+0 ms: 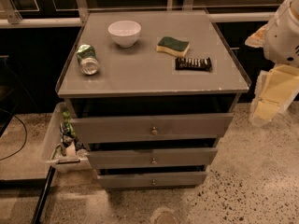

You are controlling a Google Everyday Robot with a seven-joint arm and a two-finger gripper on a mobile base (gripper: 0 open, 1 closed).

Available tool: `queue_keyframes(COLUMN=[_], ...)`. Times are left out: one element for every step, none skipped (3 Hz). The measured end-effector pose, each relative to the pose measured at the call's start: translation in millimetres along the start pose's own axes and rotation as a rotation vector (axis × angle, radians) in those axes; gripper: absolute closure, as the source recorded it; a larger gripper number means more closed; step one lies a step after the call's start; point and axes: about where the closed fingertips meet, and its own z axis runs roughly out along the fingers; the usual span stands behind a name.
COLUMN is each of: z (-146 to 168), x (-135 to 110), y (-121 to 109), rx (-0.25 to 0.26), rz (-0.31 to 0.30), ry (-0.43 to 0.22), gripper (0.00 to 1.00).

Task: Open top drawer

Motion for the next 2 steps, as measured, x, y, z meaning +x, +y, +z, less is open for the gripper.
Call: queue_keyframes(z=[0.0,1.4], x=[0.0,0.1], y=[0.0,0.0], rx=[0.0,-0.001], rz=[0.0,-0.001], ry=[0.0,-0.001], gripper=[0.0,0.0])
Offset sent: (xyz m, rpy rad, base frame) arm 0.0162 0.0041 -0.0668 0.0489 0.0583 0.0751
